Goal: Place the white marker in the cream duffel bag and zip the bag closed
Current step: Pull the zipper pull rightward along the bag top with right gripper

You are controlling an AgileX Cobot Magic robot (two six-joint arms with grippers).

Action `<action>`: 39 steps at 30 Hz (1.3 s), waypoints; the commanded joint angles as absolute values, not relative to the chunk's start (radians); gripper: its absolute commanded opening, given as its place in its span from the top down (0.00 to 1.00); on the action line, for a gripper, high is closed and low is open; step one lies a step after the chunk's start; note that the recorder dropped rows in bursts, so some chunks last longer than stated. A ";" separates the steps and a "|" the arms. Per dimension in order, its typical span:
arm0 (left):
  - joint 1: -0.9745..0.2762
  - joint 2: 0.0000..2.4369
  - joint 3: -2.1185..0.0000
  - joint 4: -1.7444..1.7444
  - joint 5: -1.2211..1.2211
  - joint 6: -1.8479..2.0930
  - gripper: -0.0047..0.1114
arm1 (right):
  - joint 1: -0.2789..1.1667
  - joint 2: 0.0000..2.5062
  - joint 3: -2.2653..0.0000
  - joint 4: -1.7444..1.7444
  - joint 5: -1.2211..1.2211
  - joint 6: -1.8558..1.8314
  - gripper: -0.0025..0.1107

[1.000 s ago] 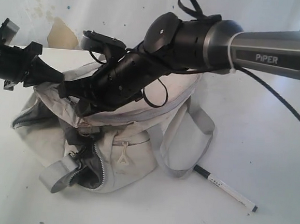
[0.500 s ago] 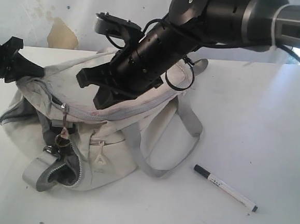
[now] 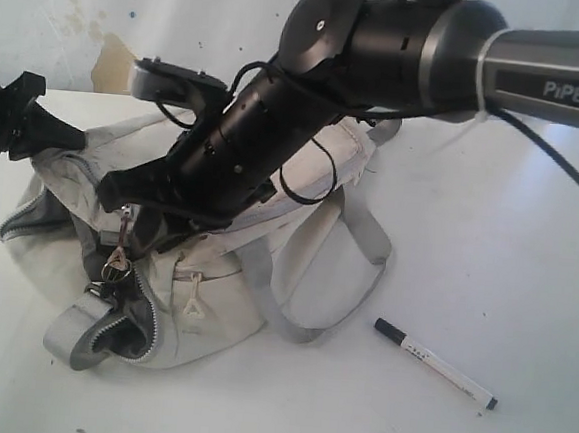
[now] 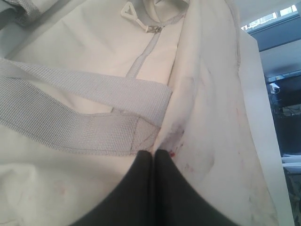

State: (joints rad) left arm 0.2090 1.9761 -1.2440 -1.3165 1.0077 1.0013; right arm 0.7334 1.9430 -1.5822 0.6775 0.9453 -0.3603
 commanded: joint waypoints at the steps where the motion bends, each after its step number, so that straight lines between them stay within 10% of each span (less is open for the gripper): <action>1: 0.215 1.968 -1.246 -1.307 0.997 0.998 0.96 | 0.762 1.968 -1.583 0.726 0.871 -0.301 0.52; 39: 0.215 1.968 -1.246 -1.270 0.979 0.998 0.96 | 0.817 2.112 -1.583 0.606 0.565 -0.026 0.60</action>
State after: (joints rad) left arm 0.2090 1.9761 -1.2440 -1.2755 0.9997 1.0013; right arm 0.8190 2.1068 -1.5822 0.6642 0.5593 -0.1078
